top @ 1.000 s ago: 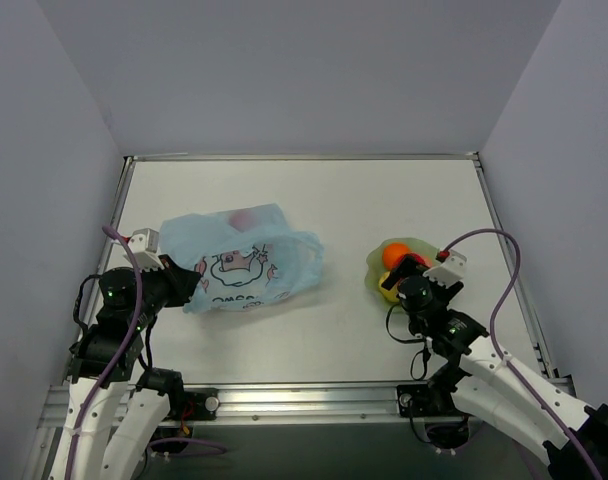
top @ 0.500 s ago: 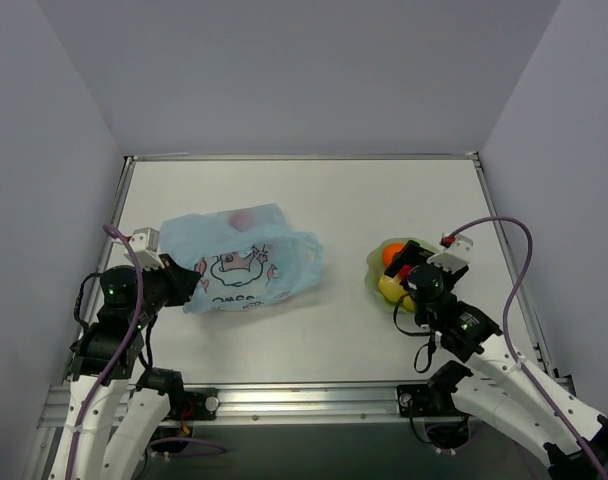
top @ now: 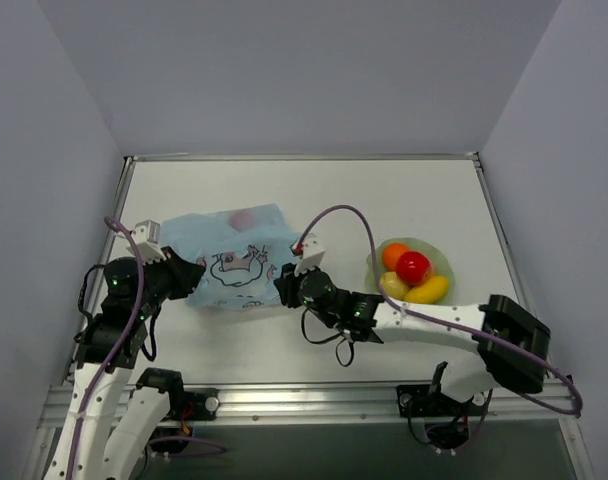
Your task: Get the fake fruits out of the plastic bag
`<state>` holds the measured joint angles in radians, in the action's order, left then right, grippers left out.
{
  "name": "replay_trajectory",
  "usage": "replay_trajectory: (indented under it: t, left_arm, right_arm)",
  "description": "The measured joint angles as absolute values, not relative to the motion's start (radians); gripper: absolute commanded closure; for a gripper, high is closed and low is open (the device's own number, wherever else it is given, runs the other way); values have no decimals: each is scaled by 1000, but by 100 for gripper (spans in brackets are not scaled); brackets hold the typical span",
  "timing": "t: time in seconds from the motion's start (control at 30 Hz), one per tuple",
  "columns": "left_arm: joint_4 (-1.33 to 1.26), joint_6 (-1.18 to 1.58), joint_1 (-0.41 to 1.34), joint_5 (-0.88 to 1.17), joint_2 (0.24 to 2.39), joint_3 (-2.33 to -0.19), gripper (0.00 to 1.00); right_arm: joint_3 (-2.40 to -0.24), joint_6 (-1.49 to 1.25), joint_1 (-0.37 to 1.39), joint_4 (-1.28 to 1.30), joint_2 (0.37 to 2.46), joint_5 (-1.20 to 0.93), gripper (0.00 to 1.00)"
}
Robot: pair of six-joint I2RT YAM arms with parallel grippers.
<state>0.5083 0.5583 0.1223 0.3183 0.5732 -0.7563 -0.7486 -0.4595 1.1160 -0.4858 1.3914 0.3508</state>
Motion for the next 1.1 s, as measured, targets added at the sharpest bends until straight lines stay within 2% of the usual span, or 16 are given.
replay_trajectory:
  t: [0.17,0.27,0.37,0.4,0.53,0.73,0.93,1.07,1.1]
  left_arm:
    - [453,631,123,350,580,-791,98]
    - [438,653,126,351,549,-814,98]
    - [429,671,131,332,485,-767,98]
    - [429,680,132,326,450,-734,98]
    - [429,715,136,306,430,-603,98]
    - [398,723,137,266,532,-586,98]
    - [346,728,144,256,565,-585,98]
    - [319,728,145,249,592,-587,98]
    - [317,728,146,250,601,-591,98]
  right_arm:
    - [-894,-397,1118,-669,1688,322,71]
    - [-950,-373,1104,-748,1797,319,65]
    - [-983,-367,1066,-810,1863,303,50]
    - [-1000,-364,1050,-827,1885,300,40]
    - [-1093,-338,994,-903,2006,288,25]
    - [-1215,-322,920,-925,2152,254,5]
    - [-1359,-290,880,-898,2239,233,5]
    - [-1371,-276,881,-899,2244,229,16]
    - [-1371,-269,883,-902,2244,229,16]
